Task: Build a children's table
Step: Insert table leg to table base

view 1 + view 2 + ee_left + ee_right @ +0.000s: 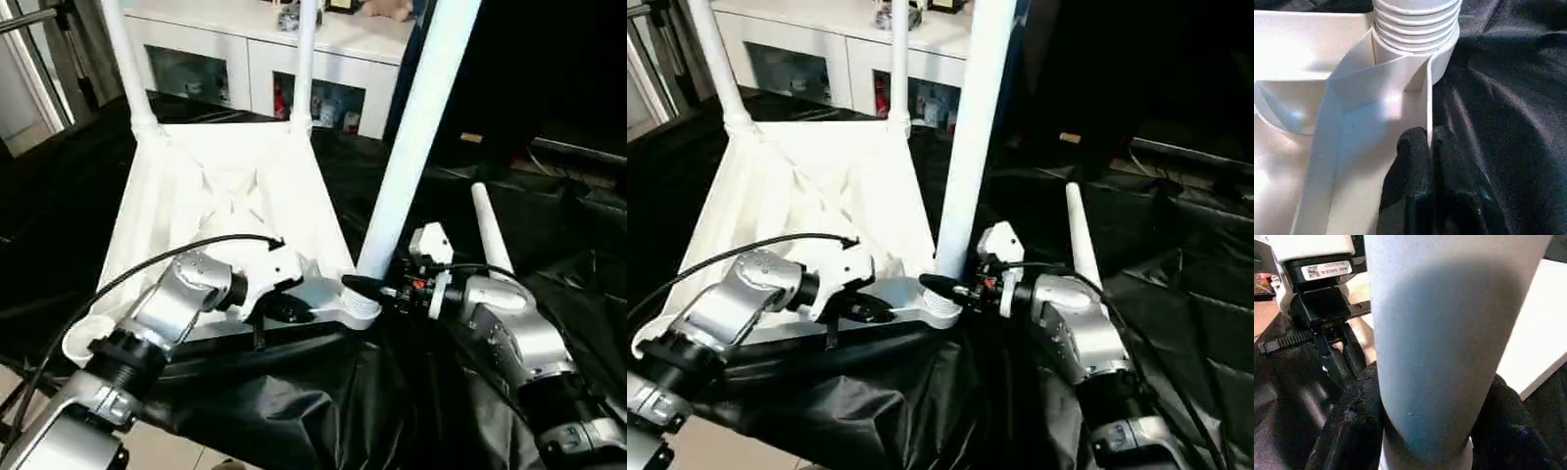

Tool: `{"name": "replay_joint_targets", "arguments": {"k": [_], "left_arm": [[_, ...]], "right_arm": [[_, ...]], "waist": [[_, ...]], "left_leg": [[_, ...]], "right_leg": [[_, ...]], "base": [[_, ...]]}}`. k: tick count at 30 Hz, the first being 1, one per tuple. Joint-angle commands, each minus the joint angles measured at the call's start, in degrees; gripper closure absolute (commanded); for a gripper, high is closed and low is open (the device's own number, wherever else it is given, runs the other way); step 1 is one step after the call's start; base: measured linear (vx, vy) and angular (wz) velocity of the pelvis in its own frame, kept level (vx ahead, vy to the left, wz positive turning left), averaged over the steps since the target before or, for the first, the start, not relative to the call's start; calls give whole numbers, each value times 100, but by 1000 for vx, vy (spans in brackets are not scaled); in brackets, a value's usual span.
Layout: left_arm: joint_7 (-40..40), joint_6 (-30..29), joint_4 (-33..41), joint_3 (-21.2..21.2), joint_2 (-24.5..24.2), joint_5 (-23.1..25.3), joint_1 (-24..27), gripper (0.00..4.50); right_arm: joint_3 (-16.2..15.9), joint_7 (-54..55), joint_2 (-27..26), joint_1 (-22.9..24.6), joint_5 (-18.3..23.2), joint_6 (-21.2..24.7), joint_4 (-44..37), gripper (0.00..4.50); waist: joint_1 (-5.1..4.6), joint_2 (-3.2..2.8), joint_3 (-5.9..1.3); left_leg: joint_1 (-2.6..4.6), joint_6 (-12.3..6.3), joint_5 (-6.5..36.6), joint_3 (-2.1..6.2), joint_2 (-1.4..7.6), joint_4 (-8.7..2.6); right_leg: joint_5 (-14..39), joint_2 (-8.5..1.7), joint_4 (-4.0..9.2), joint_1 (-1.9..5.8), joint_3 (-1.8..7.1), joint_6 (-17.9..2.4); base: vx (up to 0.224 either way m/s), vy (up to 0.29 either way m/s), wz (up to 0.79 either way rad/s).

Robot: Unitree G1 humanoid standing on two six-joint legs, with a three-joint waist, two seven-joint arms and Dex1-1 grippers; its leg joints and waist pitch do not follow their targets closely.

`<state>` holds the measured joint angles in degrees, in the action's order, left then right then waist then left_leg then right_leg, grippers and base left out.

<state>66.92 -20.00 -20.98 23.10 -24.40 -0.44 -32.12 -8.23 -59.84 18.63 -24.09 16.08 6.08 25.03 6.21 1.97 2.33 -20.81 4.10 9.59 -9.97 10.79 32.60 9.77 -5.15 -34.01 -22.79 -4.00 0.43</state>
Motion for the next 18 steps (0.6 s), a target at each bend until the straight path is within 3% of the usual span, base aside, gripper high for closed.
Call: {"name": "replay_joint_targets", "arguments": {"k": [1,3,6,8,10,11,12,14,15,16,17,18], "left_arm": [[42,-59,249,68,151,-98,-41,450],[-296,-242,242,-69,301,-85,-125,450],[-750,-514,288,-291,553,-133,-241,450],[-1091,-749,318,-435,756,-149,-342,450],[-1358,-916,279,-499,902,-100,-441,450],[-1617,-1057,185,-520,1053,-18,-537,450],[-1902,-1197,74,-549,1232,61,-634,450],[-2217,-1312,-70,-589,1456,118,-729,450],[-2647,-1393,-291,-638,1755,173,-826,450],[-2932,-1411,-451,-657,1948,224,-878,450],[-3146,-1402,-594,-674,2106,253,-916,450],[-3280,-1369,-697,-656,2208,293,-937,450]], "right_arm": [[-183,306,-6,173,-358,290,571,261],[-85,850,-97,185,-505,263,574,261],[76,1630,-296,221,-637,443,499,261],[200,2093,-498,275,-615,667,317,261],[291,2428,-676,285,-574,867,210,261],[311,2662,-834,245,-589,907,227,261],[327,2909,-1008,173,-607,937,303,261],[345,3182,-1202,44,-621,976,484,261],[417,3610,-1436,-177,-632,962,843,261],[450,3913,-1571,-319,-692,935,1081,261],[453,4127,-1666,-435,-756,913,1281,261],[420,4247,-1728,-524,-826,883,1435,261]], "waist": [[-8,-54,-138],[-22,-57,-101],[-83,-77,-81],[-143,-102,-107],[-185,-160,-124],[-185,-160,-124],[-189,-191,-110],[-207,-204,-78],[-232,-218,-52],[-283,-267,-25],[-313,-288,-3],[-175,-413,31]], "left_leg": [[99,76,2794,143,240,-503],[121,136,2976,166,235,-507],[143,213,3235,219,214,-500],[102,236,3253,254,215,-539],[45,237,3281,295,255,-590],[45,237,3281,295,255,-590],[58,242,3358,299,258,-609],[140,230,3461,272,235,-578],[223,214,3651,269,225,-547],[269,222,4015,297,266,-586],[206,219,4252,322,314,-662],[-271,289,5094,289,605,-1235]], "right_leg": [[3219,-377,598,91,236,-748],[3684,-387,650,51,218,-605],[4291,-408,760,49,125,-351],[4154,-403,785,139,48,-307],[3642,-412,781,229,-41,-380],[3642,-412,781,229,-41,-380],[3420,-414,804,236,-70,-421],[3524,-414,880,163,-113,-438],[3720,-404,956,135,-200,-366],[3675,-348,1004,180,-365,-275],[3531,-295,942,260,-417,-219],[2369,-112,-124,707,-332,-383]], "base": [[0,0,0],[0,0,0],[0,0,0],[-25,12,-6],[-22,22,-10],[-38,41,-18],[-38,41,-18],[0,0,0],[0,0,0],[0,0,0],[-80,11,-7],[-80,11,-7]]}}
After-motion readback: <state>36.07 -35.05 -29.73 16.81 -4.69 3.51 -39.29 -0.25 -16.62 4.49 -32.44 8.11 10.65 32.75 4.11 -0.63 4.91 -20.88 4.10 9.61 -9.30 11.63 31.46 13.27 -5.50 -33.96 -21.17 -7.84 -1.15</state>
